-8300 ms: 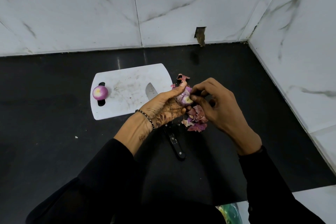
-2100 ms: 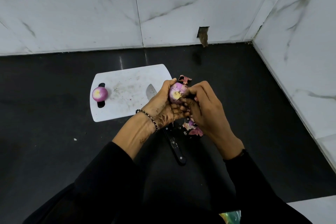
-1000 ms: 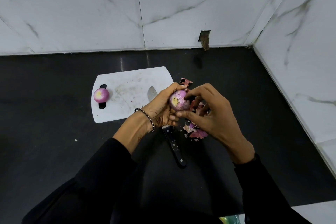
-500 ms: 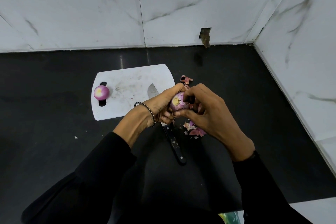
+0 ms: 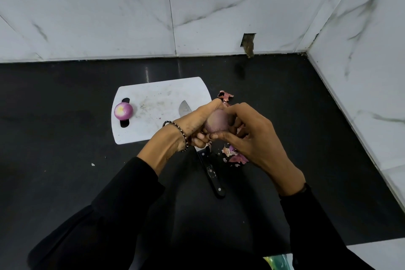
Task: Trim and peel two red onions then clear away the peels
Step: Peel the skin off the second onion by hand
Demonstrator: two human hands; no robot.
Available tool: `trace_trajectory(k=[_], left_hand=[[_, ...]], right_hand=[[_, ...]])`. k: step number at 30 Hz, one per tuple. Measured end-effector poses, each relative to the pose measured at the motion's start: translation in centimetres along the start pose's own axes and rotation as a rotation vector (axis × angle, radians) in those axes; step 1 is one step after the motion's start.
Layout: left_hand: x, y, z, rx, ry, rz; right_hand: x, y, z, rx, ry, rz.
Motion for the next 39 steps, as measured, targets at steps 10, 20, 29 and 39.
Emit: trace_trajectory(k=[10, 20, 29, 39], left_hand=[[0.2, 0.1, 0.6, 0.056, -0.044, 0.015], [0.6, 1.0, 0.5, -0.099, -0.019, -0.010], [1.1, 0.9, 0.8, -0.067, -0.137, -0.077], [1.4, 1.4, 1.1, -0.080, -0.174, -0.078]], right_hand=[[0.1, 0.1, -0.6, 0.011, 0.026, 0.035], [-1.1, -1.1, -0.5, 0.206, -0.103, -0.261], [-1.3, -0.8, 0.3, 0.056, -0.159, -0.229], [-0.6, -1.2, -0.5, 0.000, -0.111, -0.304]])
Point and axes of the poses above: each hand's wrist, its own x-axis towards the middle knuckle, its own z-axis out of the back of the hand, y = z × x, the point moved 5 cm from there along x, towards the middle knuckle, and after that the axes turned 2 degrees about -y, right-handed, at the moved point
